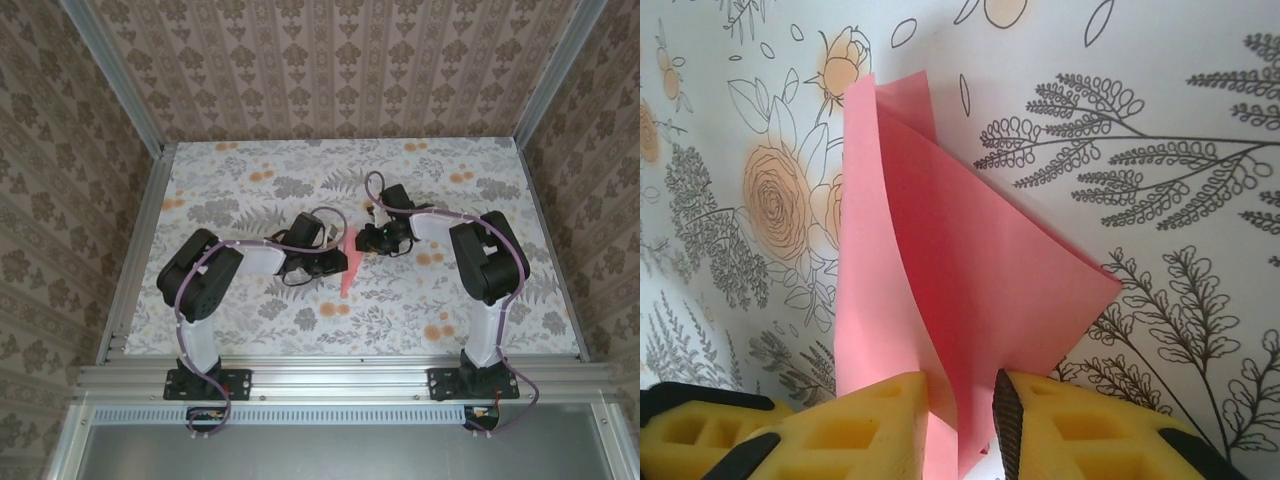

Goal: Fold a paper plane with a square sheet of paper (pick it up from the middle)
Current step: Fold the wing for the fifth time at the center of the table.

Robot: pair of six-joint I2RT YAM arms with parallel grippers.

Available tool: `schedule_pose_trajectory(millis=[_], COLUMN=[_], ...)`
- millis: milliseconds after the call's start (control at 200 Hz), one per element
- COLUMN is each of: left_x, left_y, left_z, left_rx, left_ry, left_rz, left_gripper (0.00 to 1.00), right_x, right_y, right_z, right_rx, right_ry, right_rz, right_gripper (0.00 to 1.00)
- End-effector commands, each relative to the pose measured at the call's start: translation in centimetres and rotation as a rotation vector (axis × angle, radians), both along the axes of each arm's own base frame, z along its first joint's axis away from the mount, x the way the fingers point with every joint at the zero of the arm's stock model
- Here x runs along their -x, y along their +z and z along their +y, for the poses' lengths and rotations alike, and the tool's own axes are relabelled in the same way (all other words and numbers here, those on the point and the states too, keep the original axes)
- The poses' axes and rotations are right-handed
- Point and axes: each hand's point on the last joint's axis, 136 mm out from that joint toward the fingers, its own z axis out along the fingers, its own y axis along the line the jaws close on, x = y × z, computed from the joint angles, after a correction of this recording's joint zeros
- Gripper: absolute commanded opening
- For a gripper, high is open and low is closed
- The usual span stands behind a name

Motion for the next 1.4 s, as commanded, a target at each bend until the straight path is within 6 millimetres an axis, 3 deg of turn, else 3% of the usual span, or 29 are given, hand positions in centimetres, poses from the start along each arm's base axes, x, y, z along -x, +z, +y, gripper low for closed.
schedule_pose_trajectory(millis=[0, 245, 580, 990, 1150, 1295, 1395], left_x=[-1.8, -3.0, -1.6, -1.2, -1.0, -0.8, -0.8], left_y=[2.3, 2.4, 0.4, -1.9, -2.9, -3.6, -3.6], left_z=[-0.5, -1.0, -1.5, 0.0, 0.8, 1.2, 1.0], left_rx=[0.05, 0.065, 0.011, -0.117, -0.152, -0.177, -0.171], left_ry=[0.037, 0.064, 0.019, 0.079, 0.116, 0.141, 0.145], left_rz=[-0.044, -0.06, -0.018, 0.019, 0.046, 0.07, 0.078], left_gripper=[0.16, 0.14, 0.12, 0.07, 0.06, 0.06, 0.06], right_x=[2.1, 2.4, 2.6, 2.5, 1.4, -0.3, 0.2], right_y=[-3.8, -4.8, -5.3, -5.1, -2.8, 2.3, 4.6], right_z=[-2.5, -3.3, -3.3, -2.7, -1.3, 0.0, -0.1], right_rx=[0.194, 0.292, 0.304, 0.263, 0.145, -0.003, -0.059], right_ry=[-0.007, -0.017, -0.045, -0.076, -0.105, -0.143, -0.173], right_rz=[0.098, 0.129, 0.166, 0.179, 0.14, 0.03, -0.02], right_gripper=[0.3, 0.32, 0.34, 0.34, 0.34, 0.37, 0.36])
